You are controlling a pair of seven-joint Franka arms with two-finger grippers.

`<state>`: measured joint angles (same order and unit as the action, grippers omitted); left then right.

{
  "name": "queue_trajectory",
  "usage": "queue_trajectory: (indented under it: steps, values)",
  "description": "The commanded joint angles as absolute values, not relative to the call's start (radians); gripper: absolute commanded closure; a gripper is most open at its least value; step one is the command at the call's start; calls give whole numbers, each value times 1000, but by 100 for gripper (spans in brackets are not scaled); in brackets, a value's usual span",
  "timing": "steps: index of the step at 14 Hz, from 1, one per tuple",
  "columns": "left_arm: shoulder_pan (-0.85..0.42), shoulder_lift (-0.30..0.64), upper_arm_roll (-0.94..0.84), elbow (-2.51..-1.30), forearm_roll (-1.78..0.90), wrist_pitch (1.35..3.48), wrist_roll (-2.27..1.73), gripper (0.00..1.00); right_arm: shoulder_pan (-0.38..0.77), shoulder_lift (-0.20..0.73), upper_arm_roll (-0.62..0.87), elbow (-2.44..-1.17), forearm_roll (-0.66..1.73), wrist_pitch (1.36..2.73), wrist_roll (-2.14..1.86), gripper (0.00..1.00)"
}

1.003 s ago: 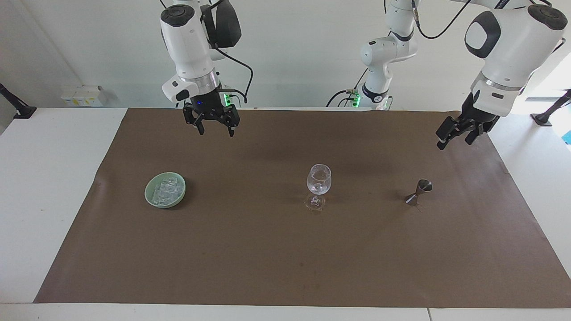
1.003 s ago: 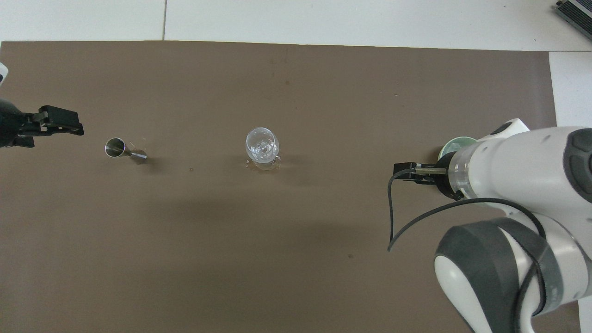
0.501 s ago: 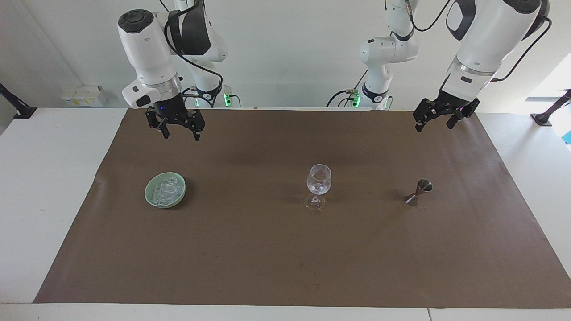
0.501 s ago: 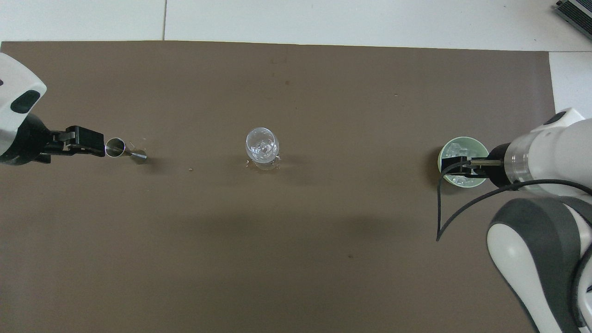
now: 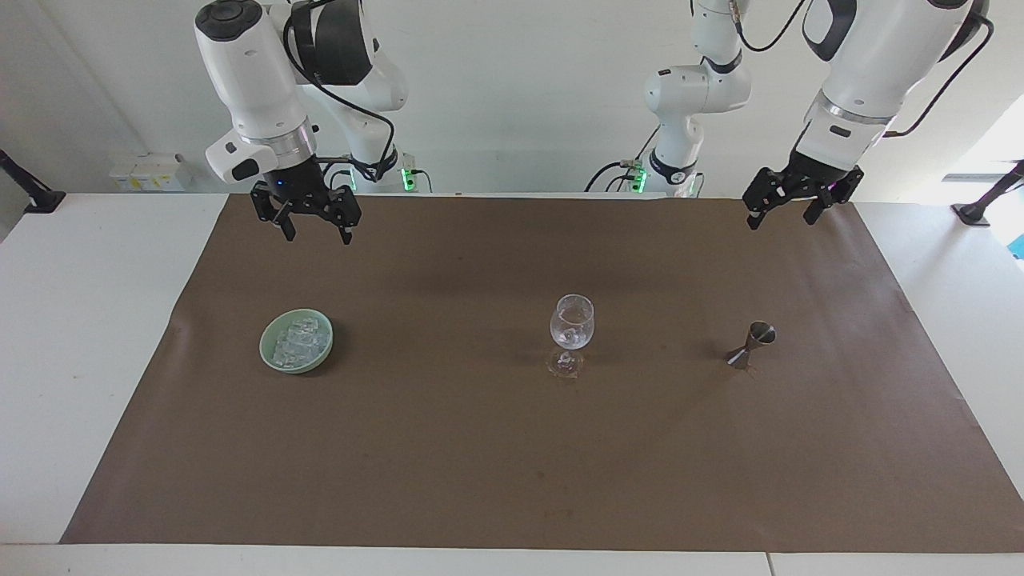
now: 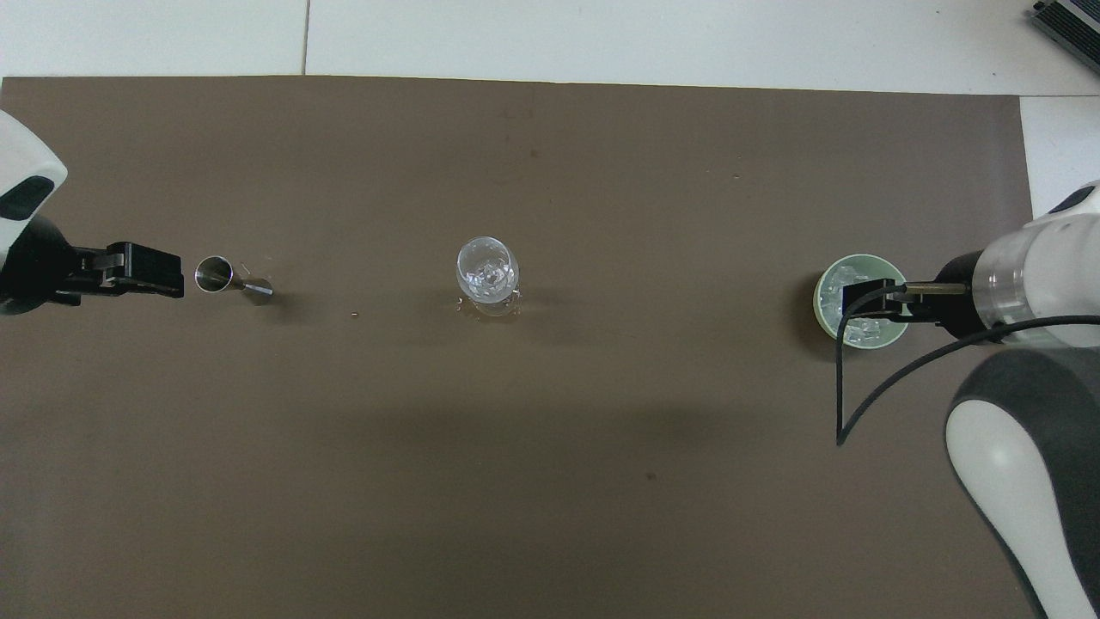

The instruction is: Pour wine and add ice with both arms

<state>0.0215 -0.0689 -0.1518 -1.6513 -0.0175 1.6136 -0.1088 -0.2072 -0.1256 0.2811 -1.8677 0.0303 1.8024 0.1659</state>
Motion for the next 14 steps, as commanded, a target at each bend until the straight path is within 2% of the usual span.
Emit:
queue_trajectory:
  steps: [1, 5, 7, 10, 12, 14]
  values:
    - [20, -67, -146, -1634, -20, 1589, -12, 0, -222, -81, 290, -1780, 11, 1747, 141, 0]
    - [41, -72, -166, -1629, -21, 1582, -12, 0, -209, -69, 264, -1755, 2, 1735, 141, 0]
    - [37, -89, -166, -1666, -20, 1591, -9, 0, -198, -71, 247, -1755, 3, 1732, 141, 0]
    - [44, -97, -169, -1681, -12, 1592, -11, 0, -120, -71, 181, -1756, 3, 1733, 141, 0]
    - [60, -92, -172, -1678, -9, 1595, -11, 0, -14, -71, 71, -1759, 3, 1732, 140, 0]
    - [68, -94, -173, -1681, -11, 1598, -14, 0, 6, -69, 44, -1761, 3, 1735, 141, 0]
